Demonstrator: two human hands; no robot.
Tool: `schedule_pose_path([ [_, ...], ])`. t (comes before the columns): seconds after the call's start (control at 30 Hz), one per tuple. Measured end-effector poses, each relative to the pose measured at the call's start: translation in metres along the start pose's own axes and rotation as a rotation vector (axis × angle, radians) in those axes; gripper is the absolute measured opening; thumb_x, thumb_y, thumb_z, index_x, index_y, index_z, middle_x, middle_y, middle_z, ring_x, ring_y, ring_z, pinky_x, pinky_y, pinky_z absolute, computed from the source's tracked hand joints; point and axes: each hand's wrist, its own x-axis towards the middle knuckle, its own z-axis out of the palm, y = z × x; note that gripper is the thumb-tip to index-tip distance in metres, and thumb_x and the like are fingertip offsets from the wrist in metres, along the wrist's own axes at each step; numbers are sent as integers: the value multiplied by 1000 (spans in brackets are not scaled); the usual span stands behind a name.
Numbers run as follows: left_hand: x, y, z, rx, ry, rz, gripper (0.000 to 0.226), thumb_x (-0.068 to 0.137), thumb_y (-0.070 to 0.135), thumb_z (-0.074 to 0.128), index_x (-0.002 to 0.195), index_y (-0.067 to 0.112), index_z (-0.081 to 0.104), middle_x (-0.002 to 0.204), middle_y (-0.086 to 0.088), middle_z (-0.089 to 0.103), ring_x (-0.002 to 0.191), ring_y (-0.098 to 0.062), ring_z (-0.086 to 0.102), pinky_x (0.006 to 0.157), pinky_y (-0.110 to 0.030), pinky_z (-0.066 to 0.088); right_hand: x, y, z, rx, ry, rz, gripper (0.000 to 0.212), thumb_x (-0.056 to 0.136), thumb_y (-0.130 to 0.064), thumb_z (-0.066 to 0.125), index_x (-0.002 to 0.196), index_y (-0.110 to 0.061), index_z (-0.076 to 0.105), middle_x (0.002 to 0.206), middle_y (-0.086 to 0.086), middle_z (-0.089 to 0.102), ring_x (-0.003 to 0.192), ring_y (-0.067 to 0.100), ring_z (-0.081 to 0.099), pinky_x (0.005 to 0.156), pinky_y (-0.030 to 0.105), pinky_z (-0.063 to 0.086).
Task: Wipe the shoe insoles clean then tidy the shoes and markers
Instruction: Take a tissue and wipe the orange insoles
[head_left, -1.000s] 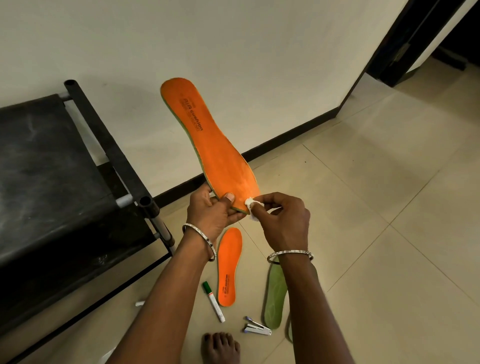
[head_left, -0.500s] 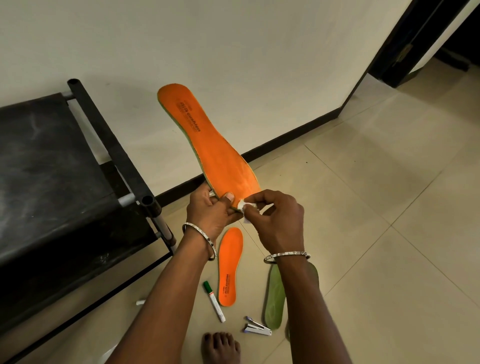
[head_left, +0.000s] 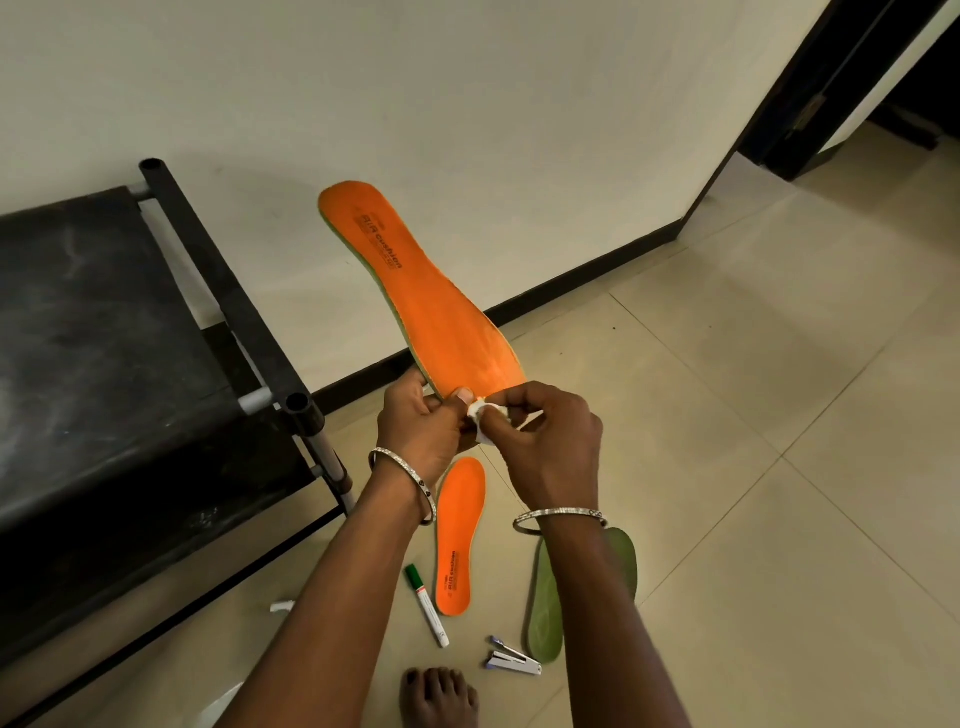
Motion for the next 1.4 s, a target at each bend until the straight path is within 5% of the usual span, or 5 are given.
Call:
schedule_pose_path([
  [0.5, -3, 3, 1, -14, 16, -13, 23, 92, 7, 67, 112, 18, 63, 108, -15, 72, 97, -36, 72, 82, -55, 60, -1, 0, 1, 18, -13, 15, 14, 78, -40, 78, 80, -26, 76, 72, -12, 67, 68, 8, 60, 61, 29, 51],
  [0.7, -3, 8, -1, -134, -15, -44, 39, 95, -2, 58, 133, 8, 52, 120, -14, 64, 99, -36, 70, 62, -32, 63, 2, 13, -6, -23, 54, 110, 9, 76, -36, 78, 74, -28, 74, 67, -12, 68, 66, 10, 64, 66, 37, 55],
  [0.9, -4, 4, -1, -21, 25, -9, 23, 92, 5, 67, 109, 21, 63, 106, -14, 73, 96, -35, 72, 82, -55, 60, -2, -3, 4, 15, 6, 30, 14, 77, -42, 78, 77, -28, 74, 71, -12, 67, 67, 7, 60, 61, 30, 52],
  [1.13, -4, 8, 1, -149, -8, -36, 38, 95, -3, 58, 131, 8, 53, 116, -15, 66, 90, -31, 72, 62, -33, 62, 2, 11, -4, -26, 102, 126, 11, 78, -39, 78, 74, -34, 69, 69, -14, 66, 66, 6, 61, 63, 28, 49],
  [1.4, -3, 5, 1, -54, 48, 5, 23, 92, 3, 66, 108, 20, 63, 108, -15, 72, 97, -36, 72, 79, -54, 61, -3, -3, 6, -12, 40, 8, 9, 80, -37, 77, 80, -30, 72, 75, -13, 65, 69, 5, 57, 61, 24, 47],
])
